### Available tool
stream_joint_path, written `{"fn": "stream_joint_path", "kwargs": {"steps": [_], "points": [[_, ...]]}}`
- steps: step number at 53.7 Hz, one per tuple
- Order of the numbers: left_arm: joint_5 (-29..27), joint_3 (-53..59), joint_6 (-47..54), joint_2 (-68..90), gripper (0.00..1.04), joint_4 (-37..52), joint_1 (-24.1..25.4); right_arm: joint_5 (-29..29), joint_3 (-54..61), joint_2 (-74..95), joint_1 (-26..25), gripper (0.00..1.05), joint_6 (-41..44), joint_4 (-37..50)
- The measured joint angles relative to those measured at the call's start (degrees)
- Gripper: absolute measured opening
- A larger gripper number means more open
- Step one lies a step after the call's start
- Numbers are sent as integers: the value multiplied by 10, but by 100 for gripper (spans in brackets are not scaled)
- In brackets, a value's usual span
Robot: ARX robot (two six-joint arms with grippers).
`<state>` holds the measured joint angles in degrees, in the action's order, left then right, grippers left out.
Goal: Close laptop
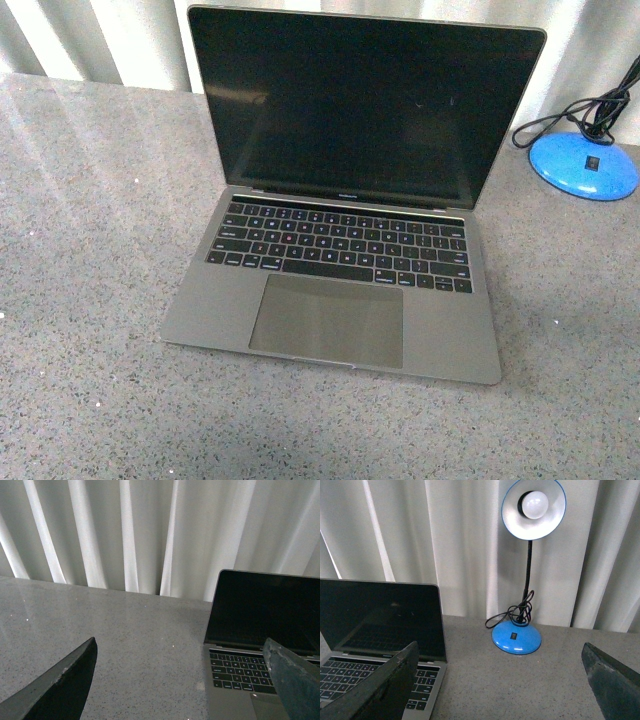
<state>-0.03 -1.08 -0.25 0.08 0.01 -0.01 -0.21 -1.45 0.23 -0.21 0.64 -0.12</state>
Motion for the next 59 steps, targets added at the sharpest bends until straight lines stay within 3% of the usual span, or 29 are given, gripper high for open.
{"fn": "stream_joint_path", "kwargs": {"steps": [59], "points": [[0, 0, 0, 0, 98, 0, 0, 0, 0, 0, 0, 95, 0, 0]]}}
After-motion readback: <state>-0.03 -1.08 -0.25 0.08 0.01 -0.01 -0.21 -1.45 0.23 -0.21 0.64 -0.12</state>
